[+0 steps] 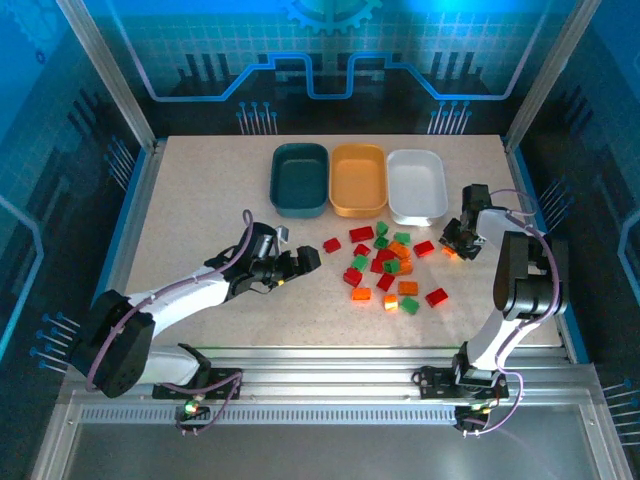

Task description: Sort the legos into containers by color

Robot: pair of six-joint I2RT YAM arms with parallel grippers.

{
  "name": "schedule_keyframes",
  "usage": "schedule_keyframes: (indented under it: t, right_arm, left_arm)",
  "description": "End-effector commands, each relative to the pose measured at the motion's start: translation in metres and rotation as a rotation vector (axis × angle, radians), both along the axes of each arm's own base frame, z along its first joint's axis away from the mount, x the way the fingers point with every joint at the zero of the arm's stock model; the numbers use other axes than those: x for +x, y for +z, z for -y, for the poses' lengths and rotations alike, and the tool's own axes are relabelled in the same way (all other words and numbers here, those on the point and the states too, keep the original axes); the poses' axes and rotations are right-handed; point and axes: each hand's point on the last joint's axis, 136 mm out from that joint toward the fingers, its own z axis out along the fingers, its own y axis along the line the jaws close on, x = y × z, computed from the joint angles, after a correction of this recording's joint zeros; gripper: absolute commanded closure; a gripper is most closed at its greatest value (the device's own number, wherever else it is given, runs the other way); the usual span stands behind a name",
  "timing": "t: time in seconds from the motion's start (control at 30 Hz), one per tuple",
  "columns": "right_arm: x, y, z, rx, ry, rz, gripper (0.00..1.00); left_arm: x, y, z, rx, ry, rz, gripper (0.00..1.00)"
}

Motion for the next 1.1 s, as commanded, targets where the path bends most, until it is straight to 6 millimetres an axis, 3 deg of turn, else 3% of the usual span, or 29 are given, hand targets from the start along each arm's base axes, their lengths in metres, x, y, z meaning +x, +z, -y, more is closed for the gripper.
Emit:
schedule_keyframes:
  t: [0.0, 0.17, 0.33, 0.43, 0.5, 0.6, 0.77, 0.93, 1.07]
  right_arm:
    - [-0.010, -0.001, -0.002, -0.014, 0.010, -0.013, 0.66]
    - [-0.012, 0.022, 0.001, -0.058, 0.028, 0.037, 0.68]
    - [-0.003, 0.071, -0.007, -0.146, 0.092, 0.140, 0.68]
    - [0.017, 0.100, -0.020, -0.181, 0.151, 0.231, 0.68]
    - [0.042, 0.111, -0.040, -0.145, 0.229, 0.293, 0.69]
    - [0.085, 0.113, -0.074, -0.025, 0.352, 0.344, 0.70]
    - [0.135, 0.093, -0.088, 0.024, 0.399, 0.279, 0.70]
    - [0.160, 0.086, -0.092, -0.013, 0.429, 0.232, 0.66]
    - [0.166, 0.092, -0.093, -0.013, 0.438, 0.242, 0.49]
  left_arm:
    - [0.001, 0.003, -0.001, 0.027, -0.006, 0.012, 0.01]
    - [0.001, 0.009, -0.004, 0.032, -0.004, 0.025, 0.01]
    - [0.005, 0.017, -0.011, 0.082, 0.006, 0.056, 0.01]
    - [0.014, 0.023, -0.027, 0.107, 0.052, 0.073, 0.01]
    - [0.023, 0.023, -0.042, 0.064, 0.119, 0.055, 0.01]
    - [0.039, 0.023, -0.054, -0.109, 0.162, 0.056, 0.01]
    - [0.053, 0.020, -0.054, -0.330, 0.145, 0.042, 0.01]
    - [0.054, 0.020, -0.046, -0.417, 0.133, 0.039, 0.01]
    - [0.055, 0.021, -0.043, -0.429, 0.123, 0.031, 0.01]
